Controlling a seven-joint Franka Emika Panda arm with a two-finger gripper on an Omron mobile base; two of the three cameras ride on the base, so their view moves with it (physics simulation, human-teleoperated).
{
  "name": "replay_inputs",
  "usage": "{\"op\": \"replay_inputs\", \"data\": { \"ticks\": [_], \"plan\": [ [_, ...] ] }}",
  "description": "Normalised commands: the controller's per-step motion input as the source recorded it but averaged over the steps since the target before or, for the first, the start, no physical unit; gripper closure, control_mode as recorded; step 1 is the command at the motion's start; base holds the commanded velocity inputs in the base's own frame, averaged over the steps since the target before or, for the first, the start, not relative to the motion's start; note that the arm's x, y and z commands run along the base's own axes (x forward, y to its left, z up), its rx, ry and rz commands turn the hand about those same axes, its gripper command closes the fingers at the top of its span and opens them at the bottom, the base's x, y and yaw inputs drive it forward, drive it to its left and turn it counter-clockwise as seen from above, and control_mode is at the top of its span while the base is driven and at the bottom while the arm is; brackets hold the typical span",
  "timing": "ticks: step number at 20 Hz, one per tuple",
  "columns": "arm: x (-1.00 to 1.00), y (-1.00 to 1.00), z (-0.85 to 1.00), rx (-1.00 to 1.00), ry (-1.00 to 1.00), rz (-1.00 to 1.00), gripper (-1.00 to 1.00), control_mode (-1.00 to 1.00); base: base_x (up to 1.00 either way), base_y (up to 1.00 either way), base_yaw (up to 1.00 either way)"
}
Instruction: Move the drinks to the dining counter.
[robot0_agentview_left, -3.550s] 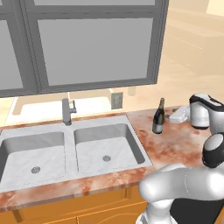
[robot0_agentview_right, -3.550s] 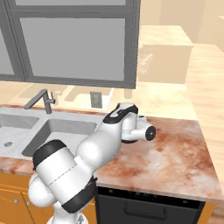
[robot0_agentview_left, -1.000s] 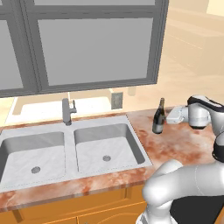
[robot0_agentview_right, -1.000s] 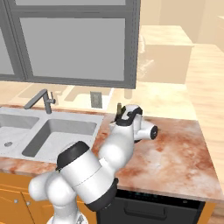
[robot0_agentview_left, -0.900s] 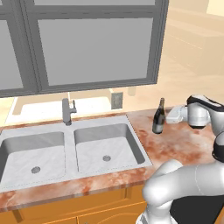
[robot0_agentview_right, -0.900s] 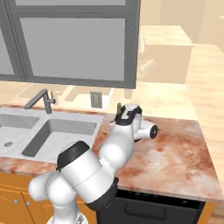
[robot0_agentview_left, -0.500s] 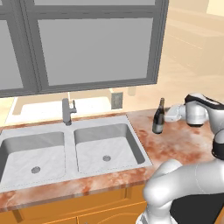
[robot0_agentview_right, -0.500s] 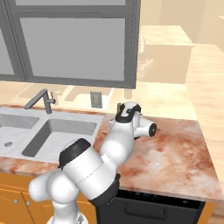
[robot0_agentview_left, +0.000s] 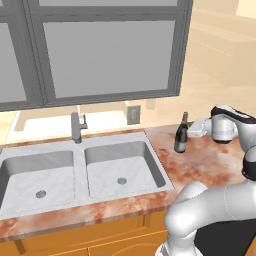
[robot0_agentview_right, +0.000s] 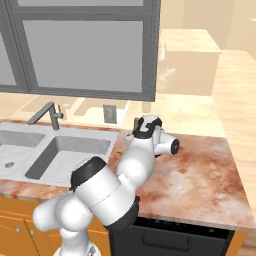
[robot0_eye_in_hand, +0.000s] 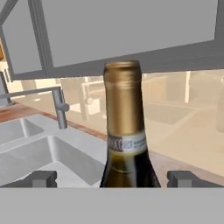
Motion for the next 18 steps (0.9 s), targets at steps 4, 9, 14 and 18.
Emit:
{"op": "replay_inputs", "data": {
  "ticks": [4,9,14,18],
  "plan": [
    [0.24,0.00,0.00,0.00,0.00,-0.02,-1.00,-1.00,0.00,0.00,0.00],
    [0.26,0.08,0.00,0.00,0.00,-0.02,-1.00,-1.00,0.00,0.00,0.00],
    [0.23,0.00,0.00,0.00,0.00,-0.02,-1.00,-1.00,0.00,0.00,0.00],
    [0.17,0.00,0.00,0.00,0.00,-0.03,-1.00,-1.00,0.00,0.00,0.00]
  ]
}}
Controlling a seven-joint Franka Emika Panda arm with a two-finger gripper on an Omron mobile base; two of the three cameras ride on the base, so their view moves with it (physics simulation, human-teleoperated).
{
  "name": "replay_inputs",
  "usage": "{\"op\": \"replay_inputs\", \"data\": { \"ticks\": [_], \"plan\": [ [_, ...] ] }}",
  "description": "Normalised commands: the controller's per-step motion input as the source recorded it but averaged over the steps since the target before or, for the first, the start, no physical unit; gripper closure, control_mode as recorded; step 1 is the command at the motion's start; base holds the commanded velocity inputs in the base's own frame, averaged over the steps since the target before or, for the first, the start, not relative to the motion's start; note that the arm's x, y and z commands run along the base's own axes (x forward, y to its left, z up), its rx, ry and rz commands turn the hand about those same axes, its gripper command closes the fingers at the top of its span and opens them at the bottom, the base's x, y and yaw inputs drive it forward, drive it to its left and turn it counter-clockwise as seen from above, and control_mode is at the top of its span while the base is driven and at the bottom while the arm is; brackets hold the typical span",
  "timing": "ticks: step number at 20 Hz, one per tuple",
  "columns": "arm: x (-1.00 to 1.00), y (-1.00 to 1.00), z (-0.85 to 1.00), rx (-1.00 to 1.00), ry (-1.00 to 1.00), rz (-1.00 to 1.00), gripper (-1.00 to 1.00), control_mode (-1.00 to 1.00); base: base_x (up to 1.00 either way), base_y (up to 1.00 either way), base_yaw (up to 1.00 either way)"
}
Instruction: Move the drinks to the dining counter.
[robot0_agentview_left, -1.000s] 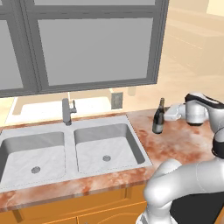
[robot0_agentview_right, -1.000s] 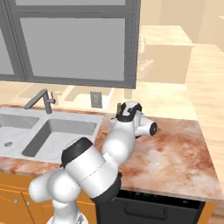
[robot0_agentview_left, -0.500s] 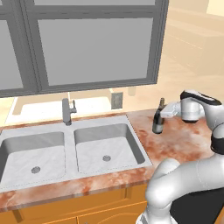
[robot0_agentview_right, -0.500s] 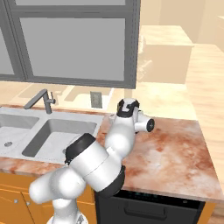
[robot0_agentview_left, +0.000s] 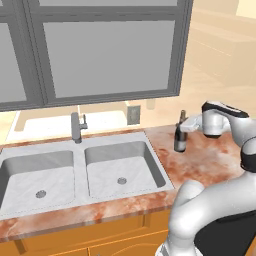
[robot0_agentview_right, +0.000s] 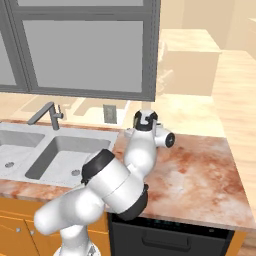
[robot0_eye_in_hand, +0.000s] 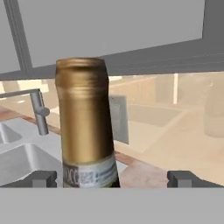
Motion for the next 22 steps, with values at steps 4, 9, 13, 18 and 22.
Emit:
{"op": "replay_inputs", "data": {
  "ticks": [4,9,13,18,22],
  "plan": [
    [0.03,0.00,0.00,0.00,0.00,-0.06,1.00,-1.00,0.00,0.00,0.00],
    [0.00,-0.25,0.02,0.00,0.00,-0.09,1.00,-1.00,0.00,0.00,0.00],
    [-0.06,-0.23,0.56,0.02,-0.01,-0.13,1.00,-1.00,0.00,0.00,0.00],
    [-0.46,-0.08,1.00,-0.03,-0.01,-0.08,1.00,-1.00,0.00,0.00,0.00],
    [-0.74,0.00,1.00,-0.15,-0.05,0.00,1.00,-1.00,0.00,0.00,0.00]
  ]
}}
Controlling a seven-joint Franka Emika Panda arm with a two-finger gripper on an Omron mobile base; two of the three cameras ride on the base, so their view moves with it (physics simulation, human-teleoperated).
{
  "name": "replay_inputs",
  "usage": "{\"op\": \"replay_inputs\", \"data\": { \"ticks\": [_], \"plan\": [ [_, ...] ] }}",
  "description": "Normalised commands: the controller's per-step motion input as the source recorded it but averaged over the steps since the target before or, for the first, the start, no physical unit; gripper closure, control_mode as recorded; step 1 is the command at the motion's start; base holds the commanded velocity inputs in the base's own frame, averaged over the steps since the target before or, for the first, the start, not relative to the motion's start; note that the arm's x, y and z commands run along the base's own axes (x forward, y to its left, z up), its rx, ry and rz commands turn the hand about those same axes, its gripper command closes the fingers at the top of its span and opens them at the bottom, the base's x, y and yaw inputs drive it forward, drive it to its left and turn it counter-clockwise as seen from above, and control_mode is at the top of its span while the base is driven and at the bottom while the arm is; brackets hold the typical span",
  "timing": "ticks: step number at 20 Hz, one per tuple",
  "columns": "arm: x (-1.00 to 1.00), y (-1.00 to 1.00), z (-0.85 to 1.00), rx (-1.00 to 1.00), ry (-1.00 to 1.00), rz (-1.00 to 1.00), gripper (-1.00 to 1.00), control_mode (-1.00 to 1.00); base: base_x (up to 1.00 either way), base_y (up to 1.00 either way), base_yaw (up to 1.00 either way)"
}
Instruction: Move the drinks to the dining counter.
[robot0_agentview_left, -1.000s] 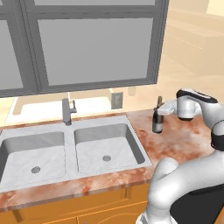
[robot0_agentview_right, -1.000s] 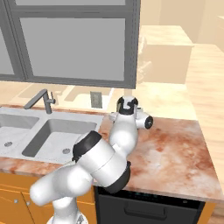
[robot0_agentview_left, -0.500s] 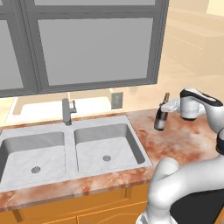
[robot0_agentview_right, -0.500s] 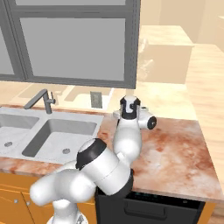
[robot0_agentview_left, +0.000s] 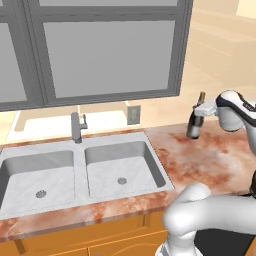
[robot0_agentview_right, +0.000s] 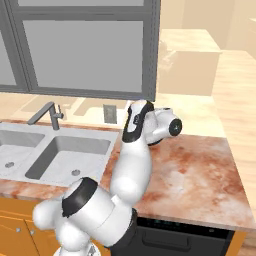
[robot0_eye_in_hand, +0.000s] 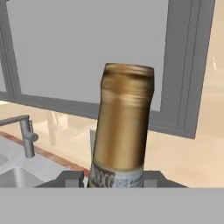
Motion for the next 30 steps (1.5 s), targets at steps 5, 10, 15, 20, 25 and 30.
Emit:
{"op": "replay_inputs", "data": {
  "ticks": [5,10,15,20,25,30],
  "plan": [
    [-1.00,0.00,1.00,-0.12,-0.03,0.00,1.00,-1.00,0.00,0.00,0.00],
    [-1.00,0.03,1.00,-0.10,-0.36,-0.05,1.00,-1.00,0.00,0.00,0.00],
    [-0.95,0.18,0.95,0.00,-0.22,-0.14,1.00,-1.00,0.00,0.00,0.00],
    [-0.71,0.30,0.63,-0.01,-0.04,-0.15,1.00,-1.00,0.00,0.00,0.00],
    [-0.39,0.18,0.52,-0.01,0.28,-0.12,1.00,-1.00,0.00,0.00,0.00],
    [-0.53,0.01,0.21,0.00,0.20,-0.13,1.00,-1.00,0.00,0.00,0.00]
  ]
}}
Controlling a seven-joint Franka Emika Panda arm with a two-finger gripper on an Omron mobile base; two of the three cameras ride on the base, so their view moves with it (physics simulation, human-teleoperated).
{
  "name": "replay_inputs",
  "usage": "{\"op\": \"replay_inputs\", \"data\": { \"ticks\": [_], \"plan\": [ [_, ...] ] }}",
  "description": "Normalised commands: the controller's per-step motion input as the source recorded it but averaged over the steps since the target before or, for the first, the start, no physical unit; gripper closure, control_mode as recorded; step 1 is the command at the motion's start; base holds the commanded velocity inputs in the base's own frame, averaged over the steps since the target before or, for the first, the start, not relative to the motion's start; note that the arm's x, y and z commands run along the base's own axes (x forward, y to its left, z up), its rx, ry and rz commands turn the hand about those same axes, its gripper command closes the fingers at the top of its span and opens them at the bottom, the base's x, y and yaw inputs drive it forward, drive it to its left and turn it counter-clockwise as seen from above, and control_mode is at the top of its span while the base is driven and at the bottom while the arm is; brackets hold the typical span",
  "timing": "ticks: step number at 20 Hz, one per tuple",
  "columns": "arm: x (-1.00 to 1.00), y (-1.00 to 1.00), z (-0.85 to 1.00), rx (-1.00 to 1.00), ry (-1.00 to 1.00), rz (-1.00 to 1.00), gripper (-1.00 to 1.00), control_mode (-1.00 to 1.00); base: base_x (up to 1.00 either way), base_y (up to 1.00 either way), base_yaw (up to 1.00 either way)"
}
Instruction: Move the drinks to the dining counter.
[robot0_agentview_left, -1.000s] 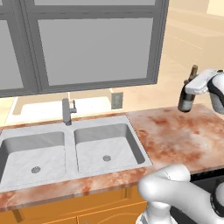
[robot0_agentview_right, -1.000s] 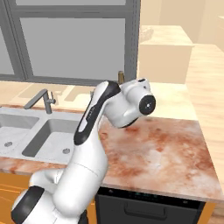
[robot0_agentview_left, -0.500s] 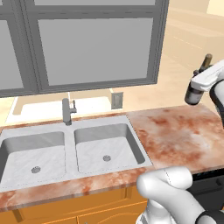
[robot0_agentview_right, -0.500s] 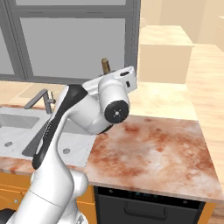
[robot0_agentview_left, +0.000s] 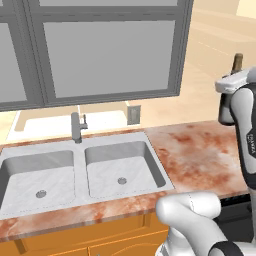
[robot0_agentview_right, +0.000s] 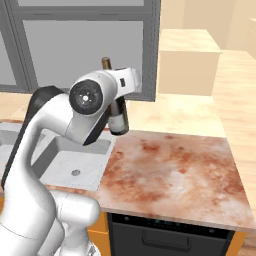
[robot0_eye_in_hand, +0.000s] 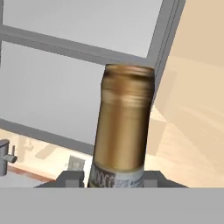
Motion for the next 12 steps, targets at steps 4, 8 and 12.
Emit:
{"op": "replay_inputs", "data": {
  "ticks": [4,8,12],
  "plan": [
    [-0.23,-0.10,0.00,0.06,0.00,-0.03,1.00,-1.00,0.00,0.00,0.00],
    [-0.50,-0.04,-0.07,0.10,-0.09,0.00,1.00,-1.00,0.00,0.00,0.00],
    [-0.39,0.00,-0.06,0.13,-0.04,0.00,1.00,-1.00,0.00,0.00,0.00]
  ]
}}
